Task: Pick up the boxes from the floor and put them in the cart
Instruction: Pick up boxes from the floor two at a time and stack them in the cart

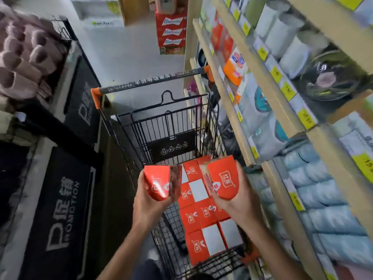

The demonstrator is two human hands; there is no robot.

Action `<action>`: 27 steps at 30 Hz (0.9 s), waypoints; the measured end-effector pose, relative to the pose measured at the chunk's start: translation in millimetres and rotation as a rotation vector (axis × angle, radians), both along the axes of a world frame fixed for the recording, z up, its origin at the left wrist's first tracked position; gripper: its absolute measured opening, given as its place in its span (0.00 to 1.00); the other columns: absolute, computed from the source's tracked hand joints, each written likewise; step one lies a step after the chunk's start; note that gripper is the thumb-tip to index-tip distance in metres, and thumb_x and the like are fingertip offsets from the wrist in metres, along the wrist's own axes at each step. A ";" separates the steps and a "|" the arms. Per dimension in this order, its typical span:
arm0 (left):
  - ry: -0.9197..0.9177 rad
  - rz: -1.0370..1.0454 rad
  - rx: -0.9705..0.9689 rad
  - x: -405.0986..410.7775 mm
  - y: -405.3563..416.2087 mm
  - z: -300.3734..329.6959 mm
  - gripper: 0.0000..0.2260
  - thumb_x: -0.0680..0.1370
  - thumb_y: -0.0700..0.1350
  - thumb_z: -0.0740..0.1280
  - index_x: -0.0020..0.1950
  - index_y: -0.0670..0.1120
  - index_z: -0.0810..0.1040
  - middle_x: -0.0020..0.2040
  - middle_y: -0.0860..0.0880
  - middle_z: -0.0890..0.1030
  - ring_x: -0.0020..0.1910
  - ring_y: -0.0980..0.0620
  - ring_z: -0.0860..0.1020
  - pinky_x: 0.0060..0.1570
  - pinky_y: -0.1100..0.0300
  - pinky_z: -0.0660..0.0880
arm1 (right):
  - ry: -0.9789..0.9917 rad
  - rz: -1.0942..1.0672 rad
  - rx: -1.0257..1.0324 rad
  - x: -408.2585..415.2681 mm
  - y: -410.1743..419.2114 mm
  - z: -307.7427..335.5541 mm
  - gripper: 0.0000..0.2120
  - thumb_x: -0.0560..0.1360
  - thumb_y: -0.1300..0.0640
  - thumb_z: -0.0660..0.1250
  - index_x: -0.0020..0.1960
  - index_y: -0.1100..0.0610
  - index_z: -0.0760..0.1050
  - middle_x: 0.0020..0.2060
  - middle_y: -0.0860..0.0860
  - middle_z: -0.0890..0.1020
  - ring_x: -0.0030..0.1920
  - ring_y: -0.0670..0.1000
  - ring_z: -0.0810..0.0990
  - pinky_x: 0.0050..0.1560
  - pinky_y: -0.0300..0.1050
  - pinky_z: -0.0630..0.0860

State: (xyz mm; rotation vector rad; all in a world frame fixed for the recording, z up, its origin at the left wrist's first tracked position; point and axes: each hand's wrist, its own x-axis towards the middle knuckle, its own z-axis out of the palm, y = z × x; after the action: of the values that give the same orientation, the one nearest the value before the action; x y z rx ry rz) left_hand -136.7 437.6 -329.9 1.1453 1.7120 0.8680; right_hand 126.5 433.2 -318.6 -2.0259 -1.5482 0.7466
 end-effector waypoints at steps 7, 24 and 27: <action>0.023 0.021 -0.123 9.8 52.1 -69.1 0.54 0.62 0.48 0.84 0.78 0.60 0.53 0.67 0.52 0.75 0.63 0.52 0.77 0.60 0.48 0.78 | -0.087 -0.022 -0.093 -2.8 75.7 -75.1 0.53 0.65 0.36 0.77 0.79 0.39 0.48 0.66 0.47 0.77 0.55 0.52 0.81 0.51 0.50 0.81; -0.014 0.015 -0.205 -15.9 80.9 -120.8 0.54 0.55 0.60 0.83 0.73 0.71 0.54 0.58 0.64 0.77 0.54 0.64 0.79 0.44 0.71 0.75 | -0.157 -0.157 -0.352 -13.1 187.2 -241.1 0.59 0.68 0.38 0.76 0.80 0.43 0.35 0.71 0.56 0.71 0.61 0.61 0.78 0.52 0.56 0.79; -0.003 0.006 -0.220 -11.7 82.6 -122.8 0.54 0.56 0.58 0.84 0.70 0.73 0.52 0.57 0.67 0.75 0.53 0.70 0.77 0.42 0.74 0.74 | -0.191 -0.062 -0.404 -5.7 192.9 -239.8 0.60 0.68 0.36 0.75 0.80 0.45 0.33 0.73 0.55 0.68 0.61 0.61 0.78 0.52 0.56 0.79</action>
State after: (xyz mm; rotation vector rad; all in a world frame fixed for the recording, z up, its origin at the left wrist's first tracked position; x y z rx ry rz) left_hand -148.4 520.2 -452.7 0.9908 1.7604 0.6663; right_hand 120.8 626.1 -558.4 -2.4902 -1.5211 0.9238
